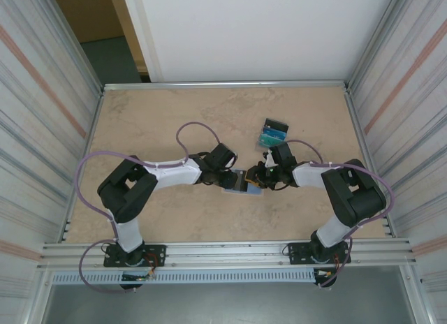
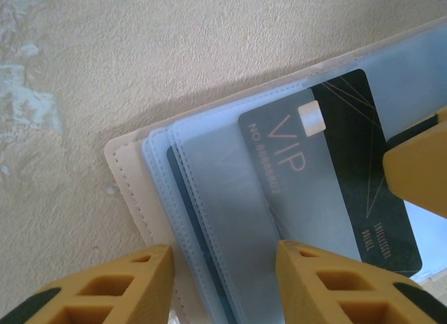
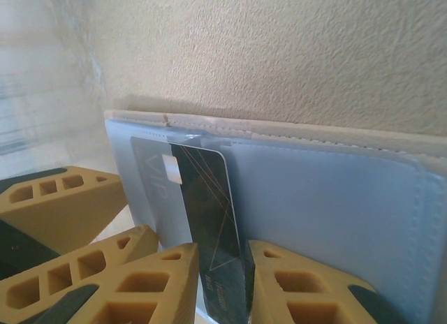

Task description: Take the credit cards out of the card holder

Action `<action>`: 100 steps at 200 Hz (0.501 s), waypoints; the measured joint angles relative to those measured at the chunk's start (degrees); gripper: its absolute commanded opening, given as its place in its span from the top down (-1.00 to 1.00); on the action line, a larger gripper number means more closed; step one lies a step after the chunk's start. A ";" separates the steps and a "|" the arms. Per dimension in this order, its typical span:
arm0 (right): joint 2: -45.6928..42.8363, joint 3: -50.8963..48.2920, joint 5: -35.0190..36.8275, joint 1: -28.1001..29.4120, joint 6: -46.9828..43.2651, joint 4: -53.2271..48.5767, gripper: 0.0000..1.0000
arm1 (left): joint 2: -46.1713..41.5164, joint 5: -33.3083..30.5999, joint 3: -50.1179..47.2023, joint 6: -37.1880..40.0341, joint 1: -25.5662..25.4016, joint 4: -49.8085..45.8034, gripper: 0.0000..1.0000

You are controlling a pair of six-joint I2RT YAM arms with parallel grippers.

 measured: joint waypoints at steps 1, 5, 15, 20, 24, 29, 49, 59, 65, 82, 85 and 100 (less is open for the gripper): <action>0.00 0.00 0.00 0.02 0.00 0.02 0.54 | 0.00 0.00 0.02 0.00 0.00 -0.02 0.17; 0.11 0.00 0.00 0.04 0.00 0.15 0.55 | 0.02 -0.02 0.04 -0.02 -0.02 -0.11 0.17; 0.44 0.00 -0.24 0.07 0.02 0.68 0.56 | 0.02 0.00 0.07 -0.17 -0.02 -0.15 0.18; 0.61 0.00 -0.46 0.20 0.07 1.05 0.56 | 0.04 0.00 0.07 -0.22 -0.04 -0.15 0.19; 0.79 0.00 -0.57 0.22 0.17 1.38 0.56 | 0.07 0.00 0.11 -0.24 -0.07 -0.15 0.19; 0.96 0.00 -0.79 0.22 0.22 1.77 0.56 | 0.11 0.00 0.17 -0.31 -0.11 -0.24 0.20; 1.49 -0.02 -1.29 0.20 0.70 3.13 0.56 | 0.24 0.04 0.44 -0.59 -0.11 -0.63 0.21; 1.70 -0.07 -1.53 0.15 1.29 3.93 0.56 | 0.26 0.02 0.48 -0.66 -0.11 -0.79 0.22; 1.84 -0.17 -1.66 0.11 1.51 4.63 0.57 | 0.26 0.02 0.48 -0.74 -0.11 -0.83 0.23; 2.12 -0.92 -2.75 -0.35 2.08 6.64 0.59 | 0.26 0.02 0.50 -0.98 -0.11 -0.87 0.25; 2.14 -1.07 -2.86 -0.46 2.29 6.99 0.60 | 0.26 0.02 0.50 -1.03 -0.11 -0.87 0.25; 2.54 -1.88 -3.91 -0.87 3.04 9.07 0.68 | 0.26 0.02 0.50 -1.25 -0.11 -0.87 0.26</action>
